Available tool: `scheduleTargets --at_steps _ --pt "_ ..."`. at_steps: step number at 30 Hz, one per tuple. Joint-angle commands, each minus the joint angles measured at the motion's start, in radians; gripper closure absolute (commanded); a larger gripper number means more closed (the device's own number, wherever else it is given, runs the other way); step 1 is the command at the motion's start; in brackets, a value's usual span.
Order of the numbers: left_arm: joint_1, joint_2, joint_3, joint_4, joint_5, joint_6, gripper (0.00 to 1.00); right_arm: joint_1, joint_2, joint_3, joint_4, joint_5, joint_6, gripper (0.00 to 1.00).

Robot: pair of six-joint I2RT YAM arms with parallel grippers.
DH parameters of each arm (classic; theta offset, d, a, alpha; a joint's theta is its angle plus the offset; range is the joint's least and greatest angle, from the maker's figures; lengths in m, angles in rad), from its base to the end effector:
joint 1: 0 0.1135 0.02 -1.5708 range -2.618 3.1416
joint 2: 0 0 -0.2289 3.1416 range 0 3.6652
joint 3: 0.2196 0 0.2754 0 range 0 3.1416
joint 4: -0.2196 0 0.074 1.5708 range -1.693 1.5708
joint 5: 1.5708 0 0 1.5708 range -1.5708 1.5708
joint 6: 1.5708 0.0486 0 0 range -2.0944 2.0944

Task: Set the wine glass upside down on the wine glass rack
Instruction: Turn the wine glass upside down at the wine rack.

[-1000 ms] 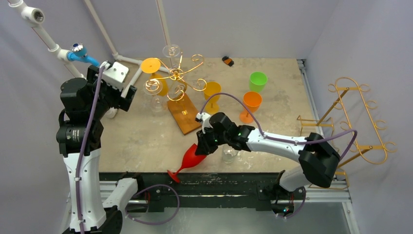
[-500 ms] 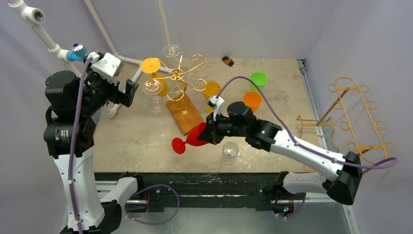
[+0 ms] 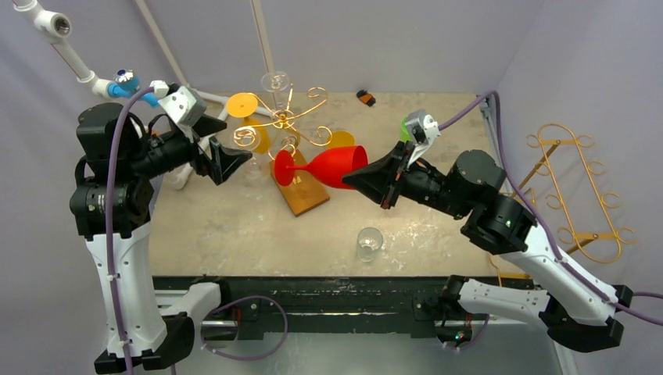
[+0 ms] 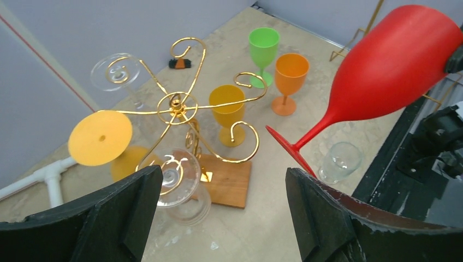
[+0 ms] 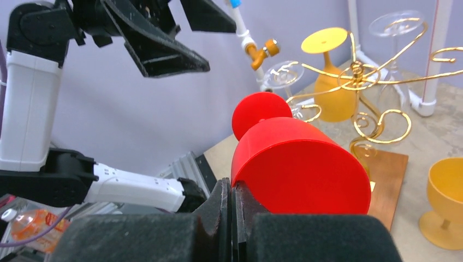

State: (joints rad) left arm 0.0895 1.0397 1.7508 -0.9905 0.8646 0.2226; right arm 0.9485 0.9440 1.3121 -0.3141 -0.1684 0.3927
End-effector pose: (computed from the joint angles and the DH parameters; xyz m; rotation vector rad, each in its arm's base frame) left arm 0.1726 -0.0216 0.5026 0.6973 1.6442 -0.5714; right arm 0.1313 0.1970 0.4582 -0.5888 1.5328 1.1810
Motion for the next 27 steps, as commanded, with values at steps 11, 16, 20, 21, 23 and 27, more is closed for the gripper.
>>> scheduleTargets --at_steps 11,16,20,21,23,27 --pt "-0.003 -0.003 -0.14 0.264 0.202 -0.229 0.1 -0.001 0.105 0.172 0.144 0.165 -0.042 1.0" --pt "-0.122 0.052 -0.162 0.417 0.033 -0.347 0.15 -0.002 0.142 0.207 0.177 0.206 -0.059 1.0" --pt "-0.396 0.18 -0.02 0.315 -0.256 -0.247 0.15 -0.001 0.146 0.218 0.173 0.252 -0.068 1.0" --pt "-0.409 0.191 -0.003 0.321 -0.275 -0.247 0.15 -0.001 0.143 0.217 0.178 0.255 -0.071 1.0" --pt "-0.414 0.193 0.007 0.335 -0.302 -0.231 0.15 -0.001 0.132 0.203 0.196 0.255 -0.072 1.0" --pt "-0.416 0.205 0.007 0.319 -0.344 -0.186 0.2 -0.001 0.114 0.181 0.21 0.254 -0.075 1.0"
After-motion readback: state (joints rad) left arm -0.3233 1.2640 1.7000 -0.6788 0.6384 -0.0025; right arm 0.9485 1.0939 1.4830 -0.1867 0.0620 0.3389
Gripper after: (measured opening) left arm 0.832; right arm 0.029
